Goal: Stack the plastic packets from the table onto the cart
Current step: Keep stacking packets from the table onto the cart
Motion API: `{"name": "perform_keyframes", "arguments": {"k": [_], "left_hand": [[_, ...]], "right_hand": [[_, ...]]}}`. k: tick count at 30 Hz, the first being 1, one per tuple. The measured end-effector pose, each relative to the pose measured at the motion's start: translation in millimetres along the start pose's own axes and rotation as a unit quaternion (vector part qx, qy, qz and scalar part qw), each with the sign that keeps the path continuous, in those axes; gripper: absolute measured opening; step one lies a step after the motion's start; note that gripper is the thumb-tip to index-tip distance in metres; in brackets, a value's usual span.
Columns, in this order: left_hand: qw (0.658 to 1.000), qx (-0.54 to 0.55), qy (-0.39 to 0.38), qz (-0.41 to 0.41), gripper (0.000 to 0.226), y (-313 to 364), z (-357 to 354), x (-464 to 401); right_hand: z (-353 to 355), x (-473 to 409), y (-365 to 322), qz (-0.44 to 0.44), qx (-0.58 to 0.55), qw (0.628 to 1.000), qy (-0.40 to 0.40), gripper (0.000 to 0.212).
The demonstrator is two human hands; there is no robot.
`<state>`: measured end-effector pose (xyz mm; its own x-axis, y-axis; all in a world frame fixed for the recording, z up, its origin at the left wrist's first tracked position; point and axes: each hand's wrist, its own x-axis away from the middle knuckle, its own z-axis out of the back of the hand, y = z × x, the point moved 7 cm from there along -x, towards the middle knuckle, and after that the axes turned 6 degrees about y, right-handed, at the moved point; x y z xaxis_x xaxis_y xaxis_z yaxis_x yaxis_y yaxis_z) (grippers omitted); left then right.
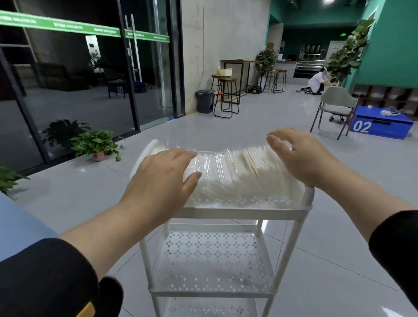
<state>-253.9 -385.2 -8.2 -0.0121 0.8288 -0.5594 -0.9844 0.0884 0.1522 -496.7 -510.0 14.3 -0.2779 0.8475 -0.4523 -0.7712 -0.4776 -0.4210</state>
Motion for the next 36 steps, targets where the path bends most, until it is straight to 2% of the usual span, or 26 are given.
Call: {"name": "perform_keyframes", "arguments": {"k": [2,5,7,10,14,18,23,25,28,29,32,36], "left_hand": [[1.0,-0.012,-0.027,-0.002,0.055,10.9,-5.9,-3.4],[0.998,-0.009,-0.061,-0.003,0.067,32.7,-12.0,-13.3],[0.996,0.022,-0.082,-0.004,0.075,49.0,-16.5,-20.8],[0.985,0.102,-0.134,0.045,0.084,63.6,-32.7,-38.0],[0.968,0.15,-0.184,0.084,0.078,79.0,-60.0,-63.6],[0.965,0.117,-0.23,0.051,0.066,99.0,-77.4,-72.7],[0.964,0.056,-0.261,0.01,0.054,101.8,-97.9,-73.3],[0.97,0.045,-0.237,0.021,0.056,97.7,-99.1,-74.8],[0.986,0.077,-0.122,0.085,0.069,86.6,-84.4,-82.1],[0.987,0.08,-0.107,0.087,0.072,86.1,-83.4,-84.0],[0.983,0.07,-0.158,0.058,0.076,93.0,-91.9,-87.1],[0.977,0.071,-0.198,0.023,0.068,108.2,-94.6,-87.8]], "right_hand": [[2.7,12.1,5.7,-0.033,-0.005,0.999,-0.01,0.049],[15.7,34.8,12.4,-0.064,-0.037,0.997,0.026,0.052],[20.7,50.1,19.6,-0.091,-0.095,0.99,0.044,0.054],[16.3,66.2,33.1,-0.138,-0.155,0.978,0.019,0.063],[3.8,72.0,41.7,-0.162,-0.182,0.97,-0.023,0.073],[-7.3,68.3,36.6,-0.149,-0.211,0.966,-0.031,0.045],[-13.4,65.7,44.5,-0.165,-0.265,0.95,-0.006,0.039],[-16.2,65.0,46.2,-0.167,-0.267,0.949,-0.014,0.039],[-19.8,62.7,45.2,-0.171,-0.272,0.947,-0.024,0.037],[-21.2,61.6,45.8,-0.171,-0.272,0.947,-0.026,0.036],[-24.3,60.5,48.9,-0.17,-0.272,0.946,-0.04,0.035],[-27.9,59.0,48.4,-0.172,-0.287,0.939,-0.075,0.037]]}}
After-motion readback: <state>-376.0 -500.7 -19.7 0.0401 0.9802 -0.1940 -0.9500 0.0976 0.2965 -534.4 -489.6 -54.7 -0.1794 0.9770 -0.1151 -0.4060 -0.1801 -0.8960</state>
